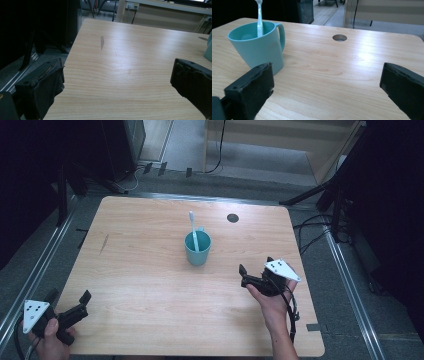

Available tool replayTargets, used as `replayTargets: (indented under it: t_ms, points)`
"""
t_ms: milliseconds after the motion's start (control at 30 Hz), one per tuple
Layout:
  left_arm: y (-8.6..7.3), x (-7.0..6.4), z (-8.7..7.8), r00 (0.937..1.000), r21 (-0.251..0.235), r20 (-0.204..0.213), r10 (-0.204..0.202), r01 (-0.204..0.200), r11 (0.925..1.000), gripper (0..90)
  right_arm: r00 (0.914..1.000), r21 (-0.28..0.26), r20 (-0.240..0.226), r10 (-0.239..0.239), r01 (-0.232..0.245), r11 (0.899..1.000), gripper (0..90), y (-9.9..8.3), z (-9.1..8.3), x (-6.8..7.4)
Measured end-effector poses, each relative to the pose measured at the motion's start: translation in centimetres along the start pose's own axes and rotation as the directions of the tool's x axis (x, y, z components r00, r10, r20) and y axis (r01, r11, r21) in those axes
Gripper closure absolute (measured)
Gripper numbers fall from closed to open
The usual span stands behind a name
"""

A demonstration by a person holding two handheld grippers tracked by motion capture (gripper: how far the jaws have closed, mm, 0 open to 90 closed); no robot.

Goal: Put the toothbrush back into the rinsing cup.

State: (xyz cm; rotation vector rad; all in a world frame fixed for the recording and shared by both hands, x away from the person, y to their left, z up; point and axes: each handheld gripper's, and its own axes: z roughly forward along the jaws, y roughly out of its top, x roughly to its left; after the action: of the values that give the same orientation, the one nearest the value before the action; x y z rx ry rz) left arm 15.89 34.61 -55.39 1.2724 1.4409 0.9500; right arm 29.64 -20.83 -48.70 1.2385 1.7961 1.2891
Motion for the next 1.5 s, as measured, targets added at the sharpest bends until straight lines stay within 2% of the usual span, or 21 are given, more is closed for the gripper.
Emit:
replayTargets:
  t_ms: [67,133,367,400,467,800,1167,1333,1500]
  points:
    - [0.0,0.0,0.0,1.0000,0.000,-0.001,0.002,-0.002,1.0000,0.0,1.0000,-0.006,-0.006,0.000,-0.001,1.000,0.0,-0.4,-0.5,-0.5]
    - [0.0,-0.1,0.0,1.0000,0.000,-0.001,0.002,-0.002,1.0000,0.0,0.9999,-0.010,0.014,-0.005,0.005,1.000,0.0,-0.9,-1.2,-1.1]
    - [0.0,-0.2,0.0,1.0000,-0.001,-0.003,0.009,-0.009,1.0000,0.0,0.9992,-0.008,0.040,0.007,-0.006,1.000,0.0,-2.0,-2.4,-2.8]
    - [0.0,-0.2,0.0,0.9999,0.000,-0.004,0.012,-0.012,0.9999,0.0,0.9982,-0.003,0.057,0.020,-0.020,1.000,0.0,-2.5,-2.8,-3.5]
    - [0.0,-0.2,0.0,0.9999,0.000,-0.004,0.013,-0.013,0.9999,0.0,0.9977,0.001,0.063,0.026,-0.026,1.000,0.0,-2.8,-3.0,-3.8]
    - [0.0,-0.3,0.0,0.9997,0.000,-0.006,0.024,-0.024,0.9997,0.0,0.9880,0.021,0.137,0.071,-0.075,0.997,0.0,-5.8,-5.6,-7.6]
    - [0.0,-0.3,0.0,0.9997,-0.004,-0.008,0.025,-0.025,0.9997,0.0,0.9822,0.036,0.164,0.091,-0.098,0.995,0.0,-7.7,-7.4,-9.4]
    - [0.0,-0.3,0.0,0.9997,-0.005,-0.008,0.025,-0.025,0.9997,0.0,0.9769,0.031,0.180,0.114,-0.122,0.992,0.0,-8.5,-8.7,-10.1]
    - [-0.1,-0.3,-0.1,0.9996,-0.006,-0.010,0.026,-0.026,0.9996,0.0,0.9727,0.026,0.196,0.125,-0.132,0.991,0.0,-9.1,-9.2,-10.6]
